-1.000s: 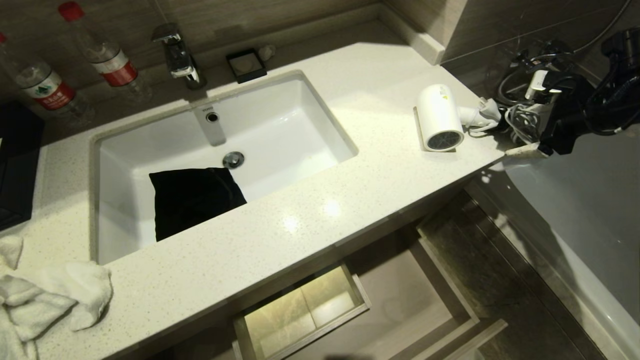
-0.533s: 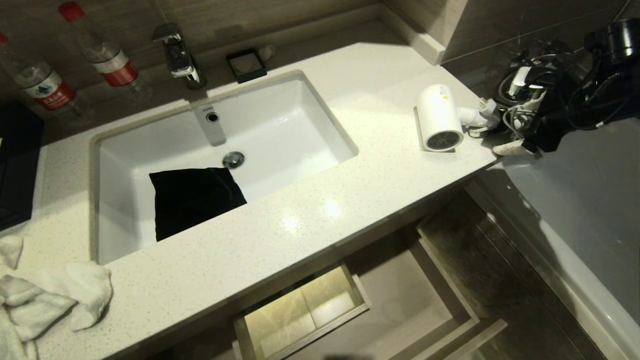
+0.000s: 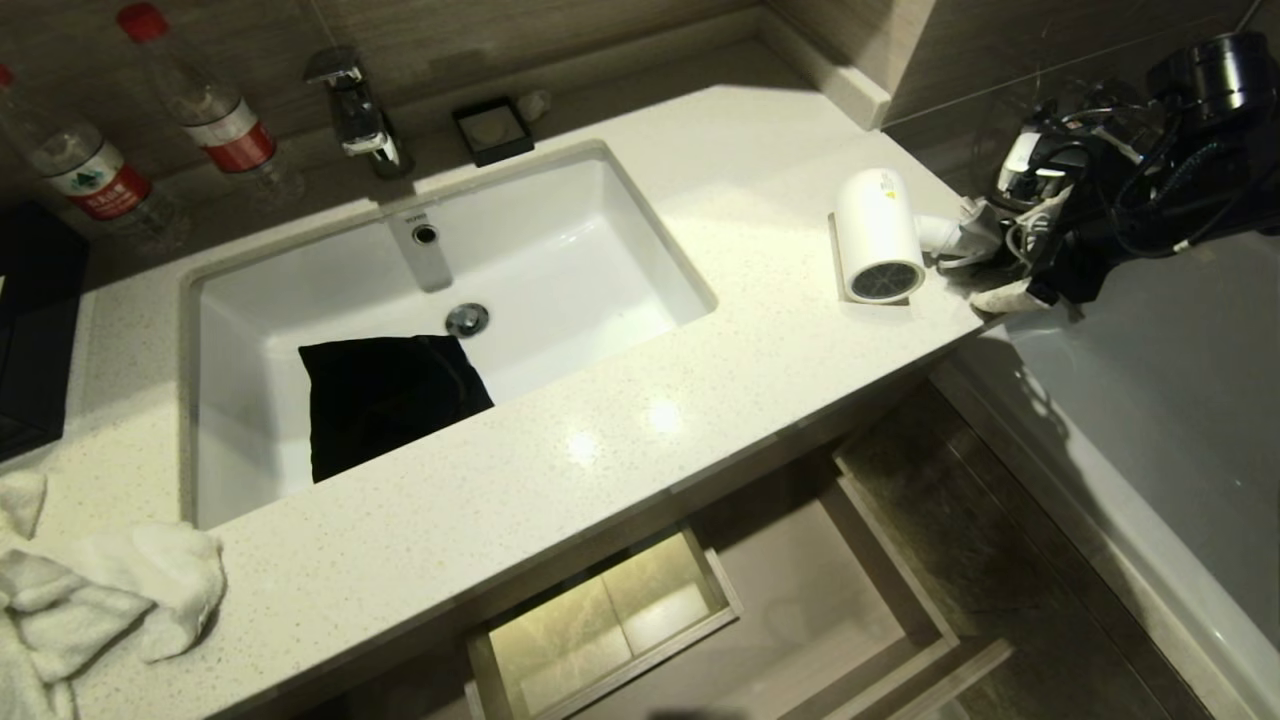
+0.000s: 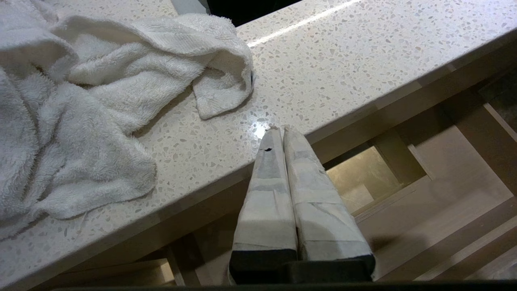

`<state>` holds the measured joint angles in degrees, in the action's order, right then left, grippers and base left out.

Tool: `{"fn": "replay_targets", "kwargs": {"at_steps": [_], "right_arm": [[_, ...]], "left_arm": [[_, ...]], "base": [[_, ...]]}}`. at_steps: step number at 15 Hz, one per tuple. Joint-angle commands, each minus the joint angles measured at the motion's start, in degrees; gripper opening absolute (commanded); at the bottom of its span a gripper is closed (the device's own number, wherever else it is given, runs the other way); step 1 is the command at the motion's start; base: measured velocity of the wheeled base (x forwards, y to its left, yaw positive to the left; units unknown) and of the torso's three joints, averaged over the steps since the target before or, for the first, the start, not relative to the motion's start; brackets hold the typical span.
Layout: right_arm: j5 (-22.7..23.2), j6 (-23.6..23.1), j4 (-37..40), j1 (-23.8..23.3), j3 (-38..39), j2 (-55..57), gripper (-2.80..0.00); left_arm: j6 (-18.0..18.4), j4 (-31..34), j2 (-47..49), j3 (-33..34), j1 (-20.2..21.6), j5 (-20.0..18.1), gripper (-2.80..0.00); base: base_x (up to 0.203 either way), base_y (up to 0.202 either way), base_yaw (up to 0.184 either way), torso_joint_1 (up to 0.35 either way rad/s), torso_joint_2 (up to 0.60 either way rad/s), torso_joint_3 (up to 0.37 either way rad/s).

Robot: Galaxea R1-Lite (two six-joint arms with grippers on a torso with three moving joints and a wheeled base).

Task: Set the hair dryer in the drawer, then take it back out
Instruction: Pick up the hairdryer

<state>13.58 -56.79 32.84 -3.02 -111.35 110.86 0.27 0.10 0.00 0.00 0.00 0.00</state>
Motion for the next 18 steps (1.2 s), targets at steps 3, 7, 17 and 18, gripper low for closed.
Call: {"fn": "replay_targets", "kwargs": {"at_steps": [3,7,17,18], "right_arm": [[0.1,-0.8,-0.1,-0.5,0.0,0.4,-2.80],[-0.7,-0.3,-0.1,-0.5,0.0,0.6,-2.80],[-0.9,1.3,-0.2,-0.3,0.0,-2.1,-2.80],[-0.9,1.2,0.1,-0.3,0.0,-2.6,-2.80]], "left_arm": [[0.0,0.0,0.0,0.0,0.0,0.0,-2.80],[0.0,0.0,0.0,0.0,0.0,0.0,-2.80],[0.0,0.0,0.0,0.1,0.0,0.0,-2.80],[0.0,0.0,0.0,0.1,0.0,0.0,-2.80]], "base": [[0.000,0.000,0.000,0.000,0.00,0.000],[0.000,0.000,0.000,0.000,0.00,0.000],[0.000,0.000,0.000,0.000,0.00,0.000],[0.000,0.000,0.000,0.000,0.00,0.000]]}}
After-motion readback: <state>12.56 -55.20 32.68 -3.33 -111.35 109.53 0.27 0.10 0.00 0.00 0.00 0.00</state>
